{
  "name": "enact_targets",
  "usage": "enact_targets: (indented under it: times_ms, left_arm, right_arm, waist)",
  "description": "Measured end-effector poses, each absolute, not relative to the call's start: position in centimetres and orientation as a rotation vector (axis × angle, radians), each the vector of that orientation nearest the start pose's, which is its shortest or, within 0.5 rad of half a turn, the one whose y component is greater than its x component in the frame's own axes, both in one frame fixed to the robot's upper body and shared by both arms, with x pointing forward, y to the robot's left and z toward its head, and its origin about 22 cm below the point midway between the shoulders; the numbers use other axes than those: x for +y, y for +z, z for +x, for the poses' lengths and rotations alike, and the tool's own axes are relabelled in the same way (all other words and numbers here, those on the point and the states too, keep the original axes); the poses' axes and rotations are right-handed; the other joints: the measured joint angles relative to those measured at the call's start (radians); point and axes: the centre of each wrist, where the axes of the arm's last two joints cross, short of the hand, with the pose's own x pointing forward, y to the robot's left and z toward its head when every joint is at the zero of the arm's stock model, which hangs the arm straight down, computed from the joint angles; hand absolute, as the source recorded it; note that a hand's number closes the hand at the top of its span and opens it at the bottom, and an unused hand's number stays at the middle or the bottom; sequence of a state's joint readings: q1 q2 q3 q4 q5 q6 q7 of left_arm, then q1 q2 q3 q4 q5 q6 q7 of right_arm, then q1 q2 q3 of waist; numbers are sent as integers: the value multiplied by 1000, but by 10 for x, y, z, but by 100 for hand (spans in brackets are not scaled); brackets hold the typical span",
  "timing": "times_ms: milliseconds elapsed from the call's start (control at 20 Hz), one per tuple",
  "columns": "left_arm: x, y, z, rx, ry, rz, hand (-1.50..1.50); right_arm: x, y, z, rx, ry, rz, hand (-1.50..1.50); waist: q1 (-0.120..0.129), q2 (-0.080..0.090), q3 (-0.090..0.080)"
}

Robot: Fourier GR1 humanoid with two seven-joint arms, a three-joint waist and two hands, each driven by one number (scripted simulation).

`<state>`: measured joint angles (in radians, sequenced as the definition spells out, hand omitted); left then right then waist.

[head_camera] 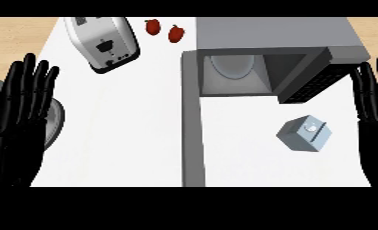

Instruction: Pick up the milk, place it into the microwave and close the microwave

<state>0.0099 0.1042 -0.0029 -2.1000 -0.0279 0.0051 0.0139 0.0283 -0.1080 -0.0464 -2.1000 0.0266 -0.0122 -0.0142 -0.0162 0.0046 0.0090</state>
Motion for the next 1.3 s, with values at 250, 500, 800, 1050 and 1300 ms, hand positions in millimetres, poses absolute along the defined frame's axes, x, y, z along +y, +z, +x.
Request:
enact_targets:
  times_ms: [250,500,800,1050,1300]
  left_arm:
    - [254,125,214,-2076,-102,67,-150]
    - [270,121,218,-2009,-22,40,-150]
    - [296,119,200,-1971,12,15,-150]
    - [314,120,179,-1961,21,17,-150]
    - [325,124,160,-1966,22,9,-150]
  right_arm:
    - [-235,130,201,-2150,-16,-325,-150]
    - [-199,135,196,-2128,-83,-462,-150]
    - [-158,132,177,-2097,-111,-523,-150]
    - [-150,133,167,-2054,-147,-612,-150]
    - [-145,118,164,-1997,-185,-659,-150]
  waist:
    - [10,-4,-7]
    - [18,-5,-10]
    - [20,-7,-10]
    - [20,-7,-10]
    - [21,-7,-9]
